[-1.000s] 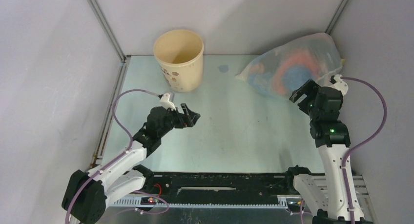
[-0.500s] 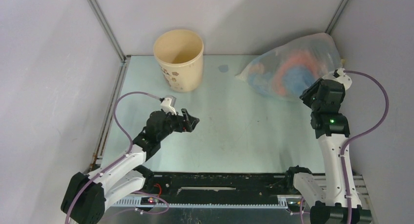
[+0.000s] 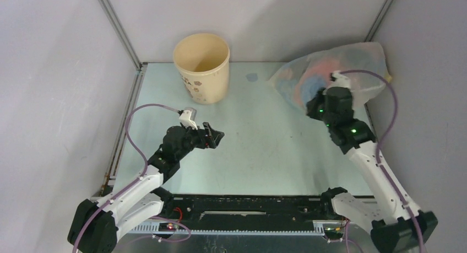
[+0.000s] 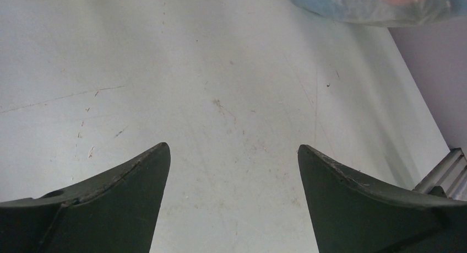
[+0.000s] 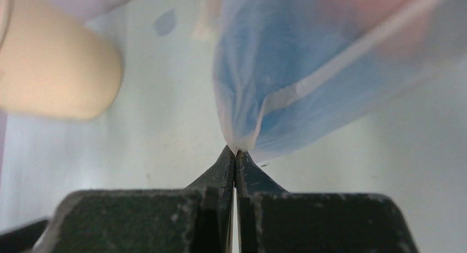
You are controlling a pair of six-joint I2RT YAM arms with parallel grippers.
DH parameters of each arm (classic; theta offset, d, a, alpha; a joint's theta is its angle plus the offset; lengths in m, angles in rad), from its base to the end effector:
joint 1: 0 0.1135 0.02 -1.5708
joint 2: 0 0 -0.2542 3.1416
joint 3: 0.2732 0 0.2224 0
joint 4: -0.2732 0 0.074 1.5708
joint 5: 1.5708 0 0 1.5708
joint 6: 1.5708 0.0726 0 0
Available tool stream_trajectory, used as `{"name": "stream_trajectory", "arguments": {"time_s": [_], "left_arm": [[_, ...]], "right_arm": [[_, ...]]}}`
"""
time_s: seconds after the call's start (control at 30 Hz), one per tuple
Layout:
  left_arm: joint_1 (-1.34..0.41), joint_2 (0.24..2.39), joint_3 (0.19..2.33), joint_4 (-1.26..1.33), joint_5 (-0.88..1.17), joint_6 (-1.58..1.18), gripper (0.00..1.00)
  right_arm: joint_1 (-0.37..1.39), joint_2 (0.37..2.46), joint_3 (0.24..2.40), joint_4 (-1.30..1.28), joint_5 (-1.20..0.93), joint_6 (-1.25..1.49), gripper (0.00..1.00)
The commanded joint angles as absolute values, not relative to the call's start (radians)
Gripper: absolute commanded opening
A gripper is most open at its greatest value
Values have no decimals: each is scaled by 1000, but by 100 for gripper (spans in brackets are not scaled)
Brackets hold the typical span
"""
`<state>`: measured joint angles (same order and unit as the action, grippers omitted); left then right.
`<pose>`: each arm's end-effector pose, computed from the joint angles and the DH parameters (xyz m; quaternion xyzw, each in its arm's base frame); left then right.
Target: Put the trash bags into the trash bin
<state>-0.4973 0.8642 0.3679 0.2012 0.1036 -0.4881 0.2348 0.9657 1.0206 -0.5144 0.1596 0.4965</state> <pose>0.1825 -0.1076 0.2151 0.0345 0.8021 -0.3179 0.5043 0.2132 0.0391 0.3296 0.1522 0.8341 0.1248 0.5153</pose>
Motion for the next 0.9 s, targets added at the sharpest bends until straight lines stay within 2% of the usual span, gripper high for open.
{"name": "stream_trajectory", "arguments": {"time_s": [0.0, 0.13, 0.27, 0.3, 0.37, 0.4, 0.43, 0.7, 0.87], "left_arm": [[-503, 852, 351, 239, 79, -467, 93], [-504, 851, 345, 240, 63, -465, 93], [-504, 860, 344, 241, 54, -458, 93], [-504, 863, 344, 241, 52, -457, 93], [-504, 866, 343, 242, 49, -453, 93], [-504, 868, 342, 242, 49, -453, 94], [-504, 868, 342, 241, 51, -450, 94], [-505, 862, 322, 320, 175, -461, 94], [-529, 899, 310, 431, 297, -480, 94]], "right_arm": [[479, 1059, 1061, -371, 232, 511, 0], [671, 1235, 1170, -283, 256, 510, 0], [810, 1462, 1416, -318, 263, 405, 0], [833, 1525, 1484, -348, 266, 377, 14], [872, 1597, 1599, -421, 280, 330, 66], [893, 1609, 1630, -442, 304, 313, 79], [911, 1604, 1636, -450, 335, 296, 83], [916, 1350, 1435, -523, 381, 307, 84], [865, 1114, 1264, -658, 516, 415, 84]]}}
